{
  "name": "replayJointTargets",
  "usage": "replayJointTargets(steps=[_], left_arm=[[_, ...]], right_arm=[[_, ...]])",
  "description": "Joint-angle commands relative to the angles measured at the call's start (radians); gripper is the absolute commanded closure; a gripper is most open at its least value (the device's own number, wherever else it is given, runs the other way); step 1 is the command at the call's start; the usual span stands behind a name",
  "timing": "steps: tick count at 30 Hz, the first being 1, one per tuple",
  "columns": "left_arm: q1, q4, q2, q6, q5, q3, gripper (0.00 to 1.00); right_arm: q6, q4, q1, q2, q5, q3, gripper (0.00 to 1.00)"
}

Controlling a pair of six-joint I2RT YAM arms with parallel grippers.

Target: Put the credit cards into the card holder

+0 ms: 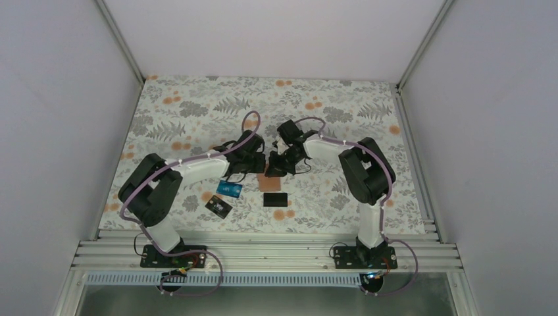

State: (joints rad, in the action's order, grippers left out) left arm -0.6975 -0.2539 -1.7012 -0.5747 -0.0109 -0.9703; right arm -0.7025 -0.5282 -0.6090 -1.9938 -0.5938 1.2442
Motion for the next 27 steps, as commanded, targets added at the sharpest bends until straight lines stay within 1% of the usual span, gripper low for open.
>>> replayJointTargets(steps=[1, 9, 15, 16, 20, 24, 25, 27], left_arm=[[-0.001, -0.005, 0.030, 0.013, 0.008, -0.018, 0.88], [0.001, 0.033, -0.019, 0.004, 0.061, -0.022, 0.88], [0.001, 0.049, -0.036, -0.001, 0.080, -0.015, 0.88], [0.001, 0.051, -0.039, -0.001, 0.082, -0.015, 0.88], [0.001, 0.048, -0.045, -0.001, 0.085, -0.016, 0.88], [0.001, 0.039, -0.032, 0.000, 0.077, -0.012, 0.88], [0.001, 0.037, -0.027, 0.001, 0.074, -0.012, 0.88], [0.001, 0.031, -0.020, 0.001, 0.070, -0.012, 0.88]], right_arm=[[0.041, -0.233, 0.002, -0.054, 0.216, -0.007, 0.96], [0.056, -0.239, -0.002, -0.010, 0.122, 0.036, 0.96], [0.057, -0.231, -0.002, 0.002, 0.123, 0.019, 0.96], [0.064, -0.231, -0.003, -0.003, 0.115, 0.020, 0.94], [0.069, -0.216, -0.003, -0.001, 0.088, 0.025, 0.80], [0.069, -0.225, -0.003, 0.025, 0.093, 0.034, 0.75], [0.068, -0.228, -0.004, 0.034, 0.098, 0.036, 0.71], [0.066, -0.240, -0.004, 0.045, 0.109, 0.042, 0.70]])
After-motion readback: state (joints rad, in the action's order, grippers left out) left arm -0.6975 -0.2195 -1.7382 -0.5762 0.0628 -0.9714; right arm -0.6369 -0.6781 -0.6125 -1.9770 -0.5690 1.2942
